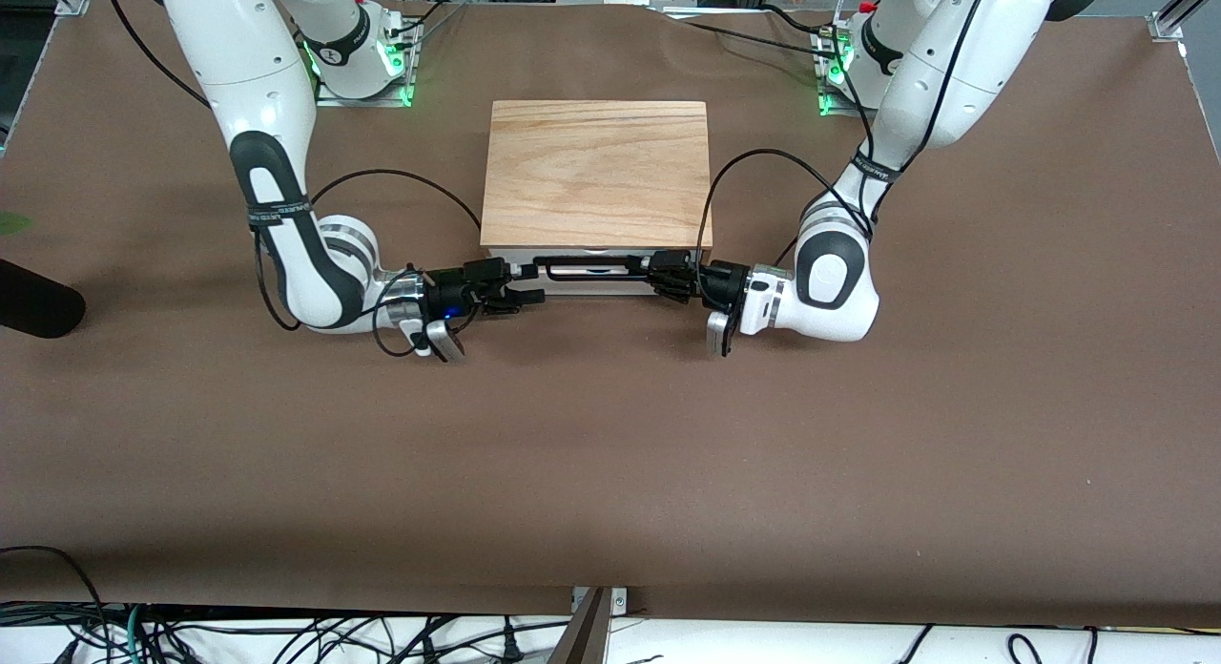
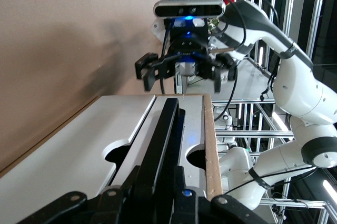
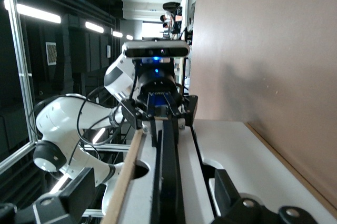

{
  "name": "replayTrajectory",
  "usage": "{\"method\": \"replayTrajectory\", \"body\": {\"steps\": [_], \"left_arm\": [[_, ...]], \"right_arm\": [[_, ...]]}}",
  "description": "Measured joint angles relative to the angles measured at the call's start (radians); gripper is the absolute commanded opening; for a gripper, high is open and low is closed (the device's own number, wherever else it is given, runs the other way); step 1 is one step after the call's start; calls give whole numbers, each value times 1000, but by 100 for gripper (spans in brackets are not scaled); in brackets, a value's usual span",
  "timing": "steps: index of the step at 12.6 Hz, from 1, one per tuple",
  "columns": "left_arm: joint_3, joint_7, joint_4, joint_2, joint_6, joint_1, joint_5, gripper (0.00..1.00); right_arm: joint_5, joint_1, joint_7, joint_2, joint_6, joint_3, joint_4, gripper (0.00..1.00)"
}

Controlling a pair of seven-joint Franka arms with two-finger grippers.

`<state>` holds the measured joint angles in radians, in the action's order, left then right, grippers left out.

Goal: Pull top drawer with both arms simultaneously
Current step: 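Close both grippers on the black drawer handle ends, then pull the handle outward with both grippers, sliding the drawer open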

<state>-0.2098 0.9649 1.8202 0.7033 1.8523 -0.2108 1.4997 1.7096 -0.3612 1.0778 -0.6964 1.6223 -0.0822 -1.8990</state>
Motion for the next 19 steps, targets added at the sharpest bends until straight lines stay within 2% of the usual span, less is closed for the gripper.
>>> {"method": "replayTrajectory", "body": {"steps": [1, 3, 4, 5, 6, 7, 12, 14, 15, 16, 17, 19], "left_arm": [[0, -1, 0, 0, -1, 0, 2, 6], [0, -2, 1, 0, -2, 0, 3, 4], [0, -3, 1, 0, -2, 0, 4, 9], [0, -3, 1, 0, -2, 0, 4, 35], [0, -2, 1, 0, -2, 0, 4, 43], [0, 3, 0, 0, -1, -1, 4, 43], [-1, 4, -10, 1, 6, -2, 3, 26], [0, -3, -14, 6, 7, -2, 3, 22], [0, -4, -19, 11, 4, -2, 3, 17], [0, -10, -25, 17, 2, -2, 3, 4], [1, -10, -30, 20, 2, -2, 3, 0], [2, -4, -36, 27, 7, -2, 3, 0]], "right_arm": [[1, -8, 6, -6, 0, 1, -3, 100], [1, -14, 12, -18, -3, 2, -4, 99], [1, -15, 14, -21, -9, 2, -4, 98], [1, -15, 14, -22, -14, 2, -4, 96], [2, -15, 14, -22, -20, 2, -4, 93], [3, -15, 14, -22, -24, 2, -4, 87], [11, -15, 15, -22, -30, 2, -4, 73], [20, -15, 16, -22, -31, 2, -4, 59], [23, -15, 16, -22, -32, 2, -4, 57], [24, -16, 16, -22, -33, 2, -4, 55], [25, -16, 16, -22, -33, 2, -4, 54], [26, -16, 17, -22, -33, 2, -4, 41]]}}
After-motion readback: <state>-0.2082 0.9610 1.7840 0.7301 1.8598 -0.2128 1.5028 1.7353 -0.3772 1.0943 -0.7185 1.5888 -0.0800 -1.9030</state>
